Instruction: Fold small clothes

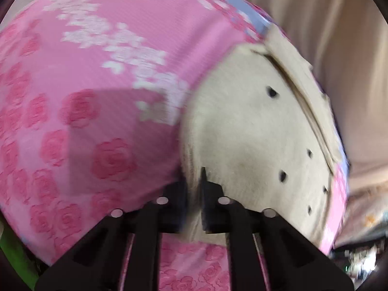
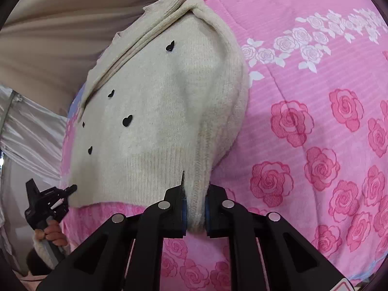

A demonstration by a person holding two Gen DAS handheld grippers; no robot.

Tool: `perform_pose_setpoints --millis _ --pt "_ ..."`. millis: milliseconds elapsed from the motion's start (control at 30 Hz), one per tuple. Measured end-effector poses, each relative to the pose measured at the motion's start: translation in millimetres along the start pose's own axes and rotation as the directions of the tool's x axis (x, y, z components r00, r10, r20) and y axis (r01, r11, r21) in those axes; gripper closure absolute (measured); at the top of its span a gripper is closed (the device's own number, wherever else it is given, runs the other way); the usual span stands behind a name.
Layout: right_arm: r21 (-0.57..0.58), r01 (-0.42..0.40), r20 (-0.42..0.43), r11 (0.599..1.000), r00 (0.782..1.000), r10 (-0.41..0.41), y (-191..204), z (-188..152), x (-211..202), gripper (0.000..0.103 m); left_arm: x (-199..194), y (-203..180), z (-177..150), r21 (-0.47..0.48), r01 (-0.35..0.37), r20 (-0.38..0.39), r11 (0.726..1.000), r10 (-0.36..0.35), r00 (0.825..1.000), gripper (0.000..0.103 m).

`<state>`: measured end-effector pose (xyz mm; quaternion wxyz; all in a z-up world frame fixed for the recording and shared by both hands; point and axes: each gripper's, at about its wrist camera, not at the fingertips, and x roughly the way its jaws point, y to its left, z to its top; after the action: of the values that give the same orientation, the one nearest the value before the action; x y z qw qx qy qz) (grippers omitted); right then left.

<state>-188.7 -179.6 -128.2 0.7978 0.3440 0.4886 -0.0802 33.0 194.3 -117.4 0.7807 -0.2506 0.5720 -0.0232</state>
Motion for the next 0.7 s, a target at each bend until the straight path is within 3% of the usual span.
perform_pose_setpoints --millis 167,267,400,500,700 --pt "0.013 0.001 0.069 1.000 0.998 -0.002 -9.4 8.6 -31.7 0.096 -11.4 -2.8 0.9 0.039 -0.007 -0.006 0.999 0.008 1.000 0.097" --pt "-0.002 0.043 0.068 0.999 0.997 -0.043 -20.3 7.9 -50.5 0.097 -25.8 5.3 -2.9 0.011 0.022 -0.035 1.000 -0.022 0.999 0.097" --pt "-0.032 0.084 0.010 0.996 0.996 -0.084 -33.0 -9.8 -62.8 0.097 -40.8 11.9 -26.7 0.032 0.037 -0.076 0.999 -0.035 0.996 0.097" --pt "-0.039 0.110 -0.062 0.993 0.992 -0.112 -48.0 -28.6 -63.6 0.097 -39.8 18.6 -51.2 0.039 0.001 -0.128 0.999 0.004 0.992 0.097" --pt "-0.055 0.143 -0.246 0.988 0.957 -0.152 -80.7 -75.6 -67.4 0.097 -44.0 48.8 -100.4 -0.007 -0.070 -0.254 0.998 0.066 0.965 0.097"
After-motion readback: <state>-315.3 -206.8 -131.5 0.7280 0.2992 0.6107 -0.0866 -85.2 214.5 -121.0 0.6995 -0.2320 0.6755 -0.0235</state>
